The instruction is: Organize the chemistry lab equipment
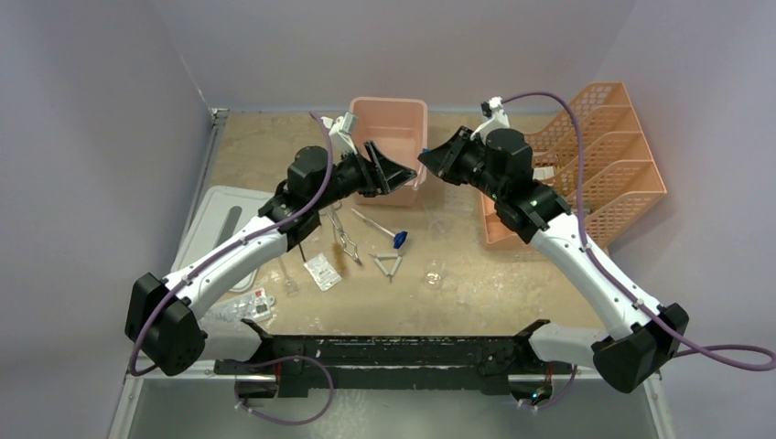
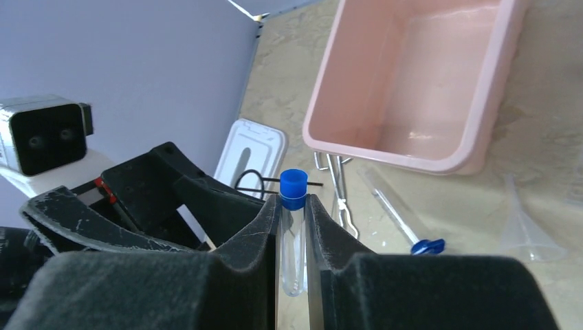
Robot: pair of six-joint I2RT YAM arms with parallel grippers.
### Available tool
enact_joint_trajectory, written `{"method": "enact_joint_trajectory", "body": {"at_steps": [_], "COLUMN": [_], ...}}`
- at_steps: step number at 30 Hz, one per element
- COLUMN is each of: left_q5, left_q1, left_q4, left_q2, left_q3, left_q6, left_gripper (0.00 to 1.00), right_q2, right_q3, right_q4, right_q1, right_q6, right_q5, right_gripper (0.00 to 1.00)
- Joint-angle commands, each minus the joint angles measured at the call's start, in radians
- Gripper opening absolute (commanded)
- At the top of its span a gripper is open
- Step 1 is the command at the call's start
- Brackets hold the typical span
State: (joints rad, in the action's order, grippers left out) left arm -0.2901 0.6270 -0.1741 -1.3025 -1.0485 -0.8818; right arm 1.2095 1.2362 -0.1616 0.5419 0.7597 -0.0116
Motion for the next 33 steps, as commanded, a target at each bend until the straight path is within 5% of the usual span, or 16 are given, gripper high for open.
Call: {"method": "enact_joint_trajectory", "body": {"at_steps": [1, 10, 16, 20, 26, 33], "left_q5": [-0.051, -0.068, -0.095, -0.11, -0.123, -0.165], "left_q1": [0.016, 0.029, 0.028, 0.029, 0.028, 0.029], "left_q4": [-0.152, -0.17, -0.173, -0.161, -0.03, 0.147], "left_q2": [-0.01, -0.026, -0.013, 0.002, 0.024, 0.025], "left_q3": [0.012, 0.007, 0.009, 0.015, -0.023, -0.102], "left_q6": [-0.045, -0.039, -0.006, 0.031, 0.182, 0.366], "left_gripper": [0.58, 0.3, 0.0, 0.0, 0.0, 0.0], "right_q2": [-0.024, -0.018, -0.018, -0.018, 0.004, 0.081], "right_q3": [0.045, 0.043, 0.028, 0.033, 0.114, 0.281], "right_q4": [0.089, 0.125, 0.116, 0.093, -0.032, -0.31], "right_q1": [-0.005, -0.016, -0.027, -0.038, -0.08, -0.127], "right_q6": [0.068, 0.138, 0.145, 0.143, 0.096, -0.009], "right_q5": [-0.068, -0.137, -0.152, -0.178, -0.256, -0.391], "right_gripper": [0.16, 0.16, 0.17, 0.23, 0.55, 0.6]}}
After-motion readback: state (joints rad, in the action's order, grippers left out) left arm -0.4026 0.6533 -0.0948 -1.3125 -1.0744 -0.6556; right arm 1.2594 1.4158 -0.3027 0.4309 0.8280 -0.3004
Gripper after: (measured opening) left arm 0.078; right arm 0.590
